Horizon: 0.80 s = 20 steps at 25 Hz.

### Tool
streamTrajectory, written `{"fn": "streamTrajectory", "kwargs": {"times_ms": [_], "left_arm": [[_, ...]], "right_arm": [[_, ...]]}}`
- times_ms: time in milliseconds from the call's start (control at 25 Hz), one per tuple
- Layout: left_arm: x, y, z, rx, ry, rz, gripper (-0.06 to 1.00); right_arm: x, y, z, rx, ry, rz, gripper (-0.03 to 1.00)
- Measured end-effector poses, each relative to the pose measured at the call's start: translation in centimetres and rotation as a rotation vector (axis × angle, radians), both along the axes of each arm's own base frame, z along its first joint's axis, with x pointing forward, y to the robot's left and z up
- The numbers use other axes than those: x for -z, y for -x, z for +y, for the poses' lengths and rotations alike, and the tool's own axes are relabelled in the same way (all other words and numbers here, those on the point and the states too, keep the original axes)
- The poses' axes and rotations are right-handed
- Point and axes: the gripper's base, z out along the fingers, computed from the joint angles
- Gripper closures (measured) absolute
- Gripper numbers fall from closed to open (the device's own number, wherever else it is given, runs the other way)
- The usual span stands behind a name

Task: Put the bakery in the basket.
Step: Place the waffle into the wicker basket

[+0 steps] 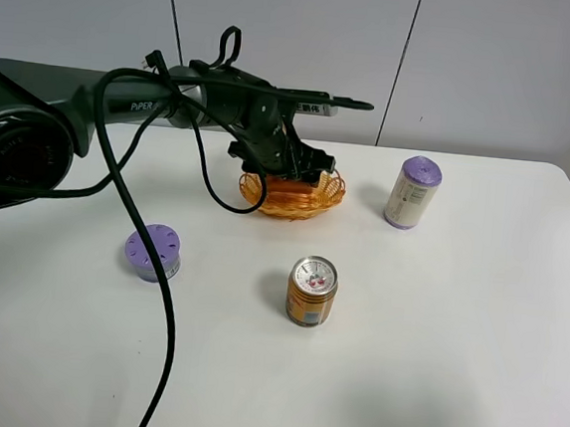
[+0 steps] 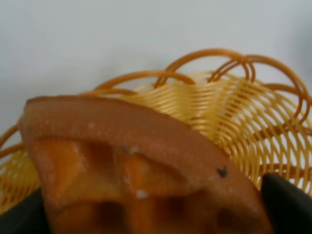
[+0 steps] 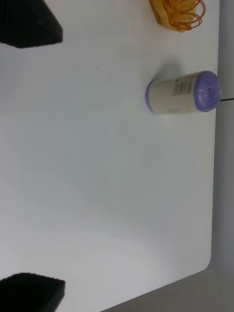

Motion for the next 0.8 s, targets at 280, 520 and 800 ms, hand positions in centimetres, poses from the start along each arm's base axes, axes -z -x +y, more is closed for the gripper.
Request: {"fn": "streamTrajectory", "kwargs": {"times_ms": [280,520,800], "left_arm": [[-0.03,-0.03,-0.03,-0.012,0.011,0.001,0.21],[-0.14,-0.15,-0.11,-0.019,0.026,-0.012,0.2],[-0.26,-0.28,-0.19,-0.018,0.038,-0.031,-0.03]], "right_arm": [[0.0,0.0,0.0,0.0,0.0,0.0,0.05],[0.0,0.0,0.0,0.0,0.0,0.0,0.05],[0.0,0.0,0.0,0.0,0.0,0.0,0.05]]}}
